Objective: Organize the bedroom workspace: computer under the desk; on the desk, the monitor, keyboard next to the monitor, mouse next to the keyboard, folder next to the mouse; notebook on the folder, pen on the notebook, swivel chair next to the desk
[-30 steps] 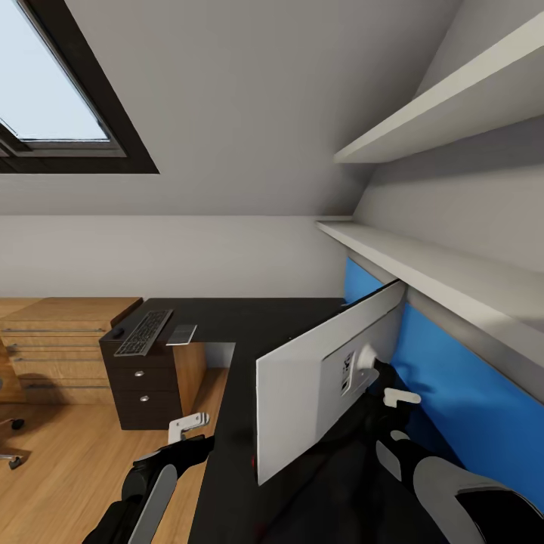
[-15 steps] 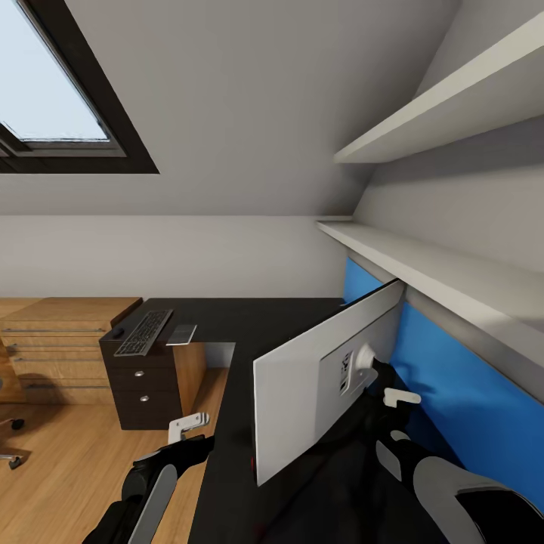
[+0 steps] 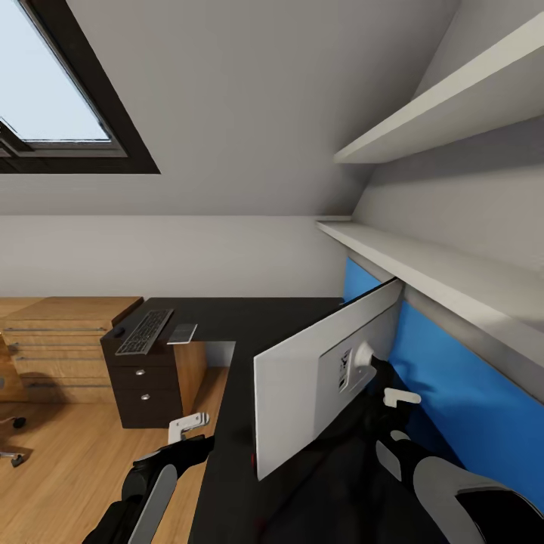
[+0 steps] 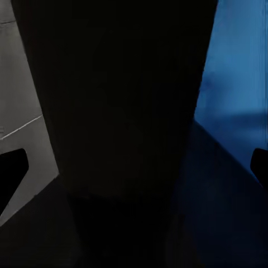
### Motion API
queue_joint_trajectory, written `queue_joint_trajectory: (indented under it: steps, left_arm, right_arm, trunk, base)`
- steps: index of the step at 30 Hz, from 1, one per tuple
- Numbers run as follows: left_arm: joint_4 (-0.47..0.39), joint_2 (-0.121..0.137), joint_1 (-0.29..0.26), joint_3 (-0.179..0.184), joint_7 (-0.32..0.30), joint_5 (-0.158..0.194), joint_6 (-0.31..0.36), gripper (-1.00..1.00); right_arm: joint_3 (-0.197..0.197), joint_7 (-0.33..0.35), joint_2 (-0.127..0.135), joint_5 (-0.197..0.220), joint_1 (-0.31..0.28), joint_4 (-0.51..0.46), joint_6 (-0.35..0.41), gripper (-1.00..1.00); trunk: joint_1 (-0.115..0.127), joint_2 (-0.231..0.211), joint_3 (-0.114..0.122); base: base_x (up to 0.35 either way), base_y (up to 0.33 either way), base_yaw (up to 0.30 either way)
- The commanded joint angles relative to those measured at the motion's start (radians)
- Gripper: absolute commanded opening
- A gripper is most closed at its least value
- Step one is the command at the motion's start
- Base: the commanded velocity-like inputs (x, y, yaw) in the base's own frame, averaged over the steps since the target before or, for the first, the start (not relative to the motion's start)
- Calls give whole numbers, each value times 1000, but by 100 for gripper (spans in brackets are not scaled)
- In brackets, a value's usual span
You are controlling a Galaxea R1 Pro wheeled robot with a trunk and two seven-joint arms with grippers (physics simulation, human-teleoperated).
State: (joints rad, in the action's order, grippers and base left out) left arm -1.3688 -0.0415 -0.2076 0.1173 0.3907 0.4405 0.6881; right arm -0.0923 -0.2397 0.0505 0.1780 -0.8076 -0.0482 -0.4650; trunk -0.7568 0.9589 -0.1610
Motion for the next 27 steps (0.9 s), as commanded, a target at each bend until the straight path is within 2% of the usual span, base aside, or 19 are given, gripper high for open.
queue_joint_trajectory:
  steps: [1, 27]
  left_arm:
    - [-1, 0, -1, 1, 10, 10, 2, 100]
    - [-1, 0, -1, 1, 9, 10, 2, 100]
  right_arm:
    - [-9, -2, 0, 9, -1, 1, -3, 100]
    - [-9, -1, 0, 9, -1, 1, -3, 100]
  trunk:
    - [0, 1, -2]
    - [0, 1, -2]
  base:
    - [-197, 0, 0]
    - [-319, 15, 0]
